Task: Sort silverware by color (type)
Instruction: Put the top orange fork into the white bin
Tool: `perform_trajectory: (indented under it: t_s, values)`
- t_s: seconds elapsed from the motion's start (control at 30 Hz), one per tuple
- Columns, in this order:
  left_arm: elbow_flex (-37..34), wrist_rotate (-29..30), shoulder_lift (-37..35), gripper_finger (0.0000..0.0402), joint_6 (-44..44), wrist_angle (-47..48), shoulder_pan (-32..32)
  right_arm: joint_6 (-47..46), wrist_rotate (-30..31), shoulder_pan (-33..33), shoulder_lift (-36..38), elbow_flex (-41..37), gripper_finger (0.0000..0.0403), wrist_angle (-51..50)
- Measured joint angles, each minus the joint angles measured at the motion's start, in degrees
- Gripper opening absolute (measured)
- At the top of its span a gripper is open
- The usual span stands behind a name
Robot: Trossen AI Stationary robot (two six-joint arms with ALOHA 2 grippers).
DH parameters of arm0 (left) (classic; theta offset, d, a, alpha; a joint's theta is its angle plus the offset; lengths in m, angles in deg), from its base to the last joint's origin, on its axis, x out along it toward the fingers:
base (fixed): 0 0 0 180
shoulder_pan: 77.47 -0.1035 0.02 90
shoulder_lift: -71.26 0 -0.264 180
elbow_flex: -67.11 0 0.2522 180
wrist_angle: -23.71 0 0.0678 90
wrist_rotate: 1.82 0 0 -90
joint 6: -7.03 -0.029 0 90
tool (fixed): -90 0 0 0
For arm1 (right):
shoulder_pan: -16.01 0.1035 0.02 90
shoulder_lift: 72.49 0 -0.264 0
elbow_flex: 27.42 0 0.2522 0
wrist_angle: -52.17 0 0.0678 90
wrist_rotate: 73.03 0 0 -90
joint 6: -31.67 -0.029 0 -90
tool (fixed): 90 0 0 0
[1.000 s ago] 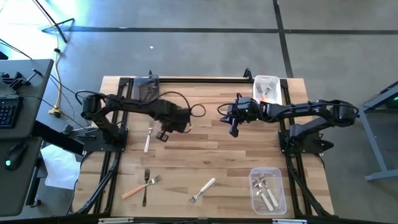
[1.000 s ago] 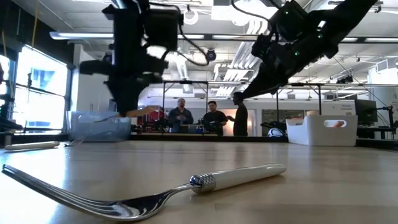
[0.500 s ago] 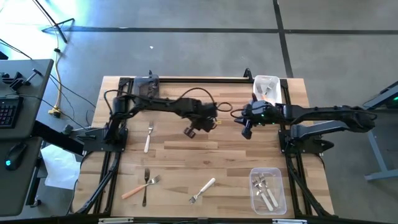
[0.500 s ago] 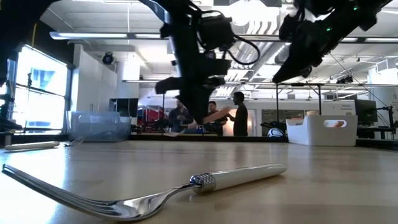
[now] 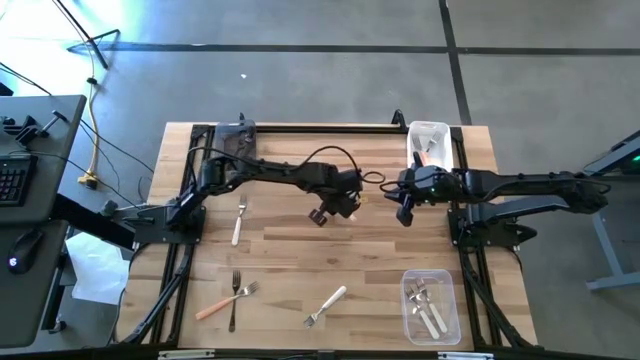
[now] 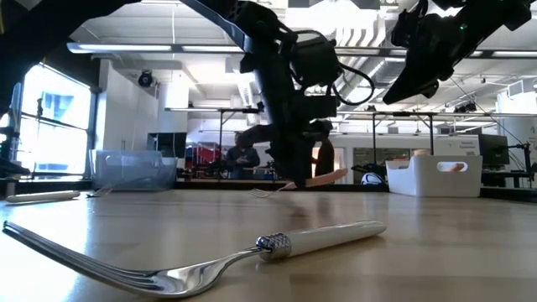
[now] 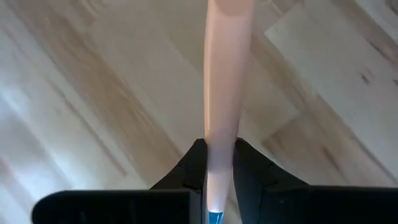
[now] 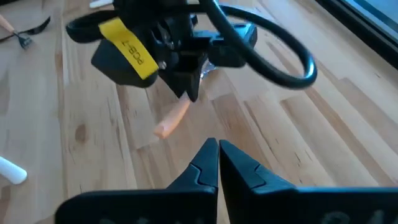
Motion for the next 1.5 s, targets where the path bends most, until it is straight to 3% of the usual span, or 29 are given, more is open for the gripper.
perform_trajectory:
  t_s: [0.1,0.4,0.5,0.63,0.93,1.23,1.5]
  values:
    - [0.00,-0.35,0.01,0.0043,1.99,-0.96,0.02,-0.63,0.00,0.00,0.01,-0.02,0.0000,-0.43]
    - [-0.07,-0.48,-1.30,0.0163,13.28,0.10,0.05,-3.91,0.77,0.00,-0.01,-0.01,0.0000,-2.57]
    - [-0.61,-1.19,-2.47,0.0167,18.85,1.58,-0.37,-4.04,1.05,0.00,-0.79,-0.32,0.0000,-1.47]
    - [-6.62,-5.03,-6.44,0.0131,24.12,-1.28,-0.83,-4.07,1.23,0.30,-5.29,-1.68,0.0000,3.32]
    - [-37.02,-4.61,-25.97,0.0008,43.50,-32.12,-0.85,-8.14,1.44,4.34,-23.09,-3.39,0.0000,16.96]
    - [-66.26,8.20,-41.52,0.0004,58.42,-71.03,0.18,-14.01,1.57,7.10,-39.48,-1.17,0.0000,28.50]
    - [-80.47,15.30,-47.25,0.0001,62.61,-91.19,-2.87,-16.93,1.42,8.61,-47.51,5.93,0.0000,26.53]
